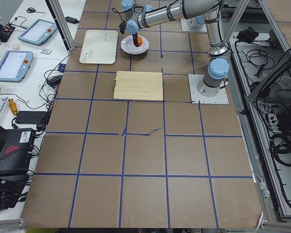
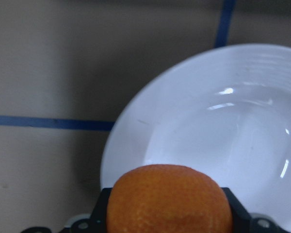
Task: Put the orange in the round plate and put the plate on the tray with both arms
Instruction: 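Carry the orange with the left gripper over the white bowl and lower it, then release the orange into the bowl, raise left gripper while right arm approaches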
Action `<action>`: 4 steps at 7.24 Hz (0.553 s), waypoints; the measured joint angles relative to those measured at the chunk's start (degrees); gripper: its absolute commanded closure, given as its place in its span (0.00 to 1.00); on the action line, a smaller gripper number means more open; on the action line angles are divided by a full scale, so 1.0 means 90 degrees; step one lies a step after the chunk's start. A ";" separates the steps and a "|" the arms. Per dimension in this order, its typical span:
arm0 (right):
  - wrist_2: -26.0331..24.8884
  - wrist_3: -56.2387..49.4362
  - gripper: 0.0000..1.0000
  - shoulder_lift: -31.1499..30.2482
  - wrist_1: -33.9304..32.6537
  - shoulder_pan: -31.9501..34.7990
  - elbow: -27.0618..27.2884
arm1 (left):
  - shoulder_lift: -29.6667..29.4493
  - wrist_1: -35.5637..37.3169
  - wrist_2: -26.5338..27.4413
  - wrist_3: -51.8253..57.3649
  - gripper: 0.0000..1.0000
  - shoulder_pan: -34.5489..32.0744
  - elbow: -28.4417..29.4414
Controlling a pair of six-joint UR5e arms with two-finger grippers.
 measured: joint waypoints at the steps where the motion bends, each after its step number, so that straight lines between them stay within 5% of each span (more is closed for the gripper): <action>1: -0.0002 0.0002 0.00 0.0000 -0.0001 -0.0002 0.0001 | -0.0084 0.0340 -0.0056 -0.0038 0.18 -0.0054 -0.0184; 3: -0.0002 0.0002 0.00 0.0000 -0.0004 -0.0007 0.0002 | -0.0236 0.1047 -0.0075 -0.0100 0.00 -0.0077 -0.0468; 4: 0.0004 -0.0009 0.00 0.0002 -0.0025 -0.0010 0.0002 | -0.0237 0.1193 -0.0071 -0.0213 0.00 -0.0080 -0.0478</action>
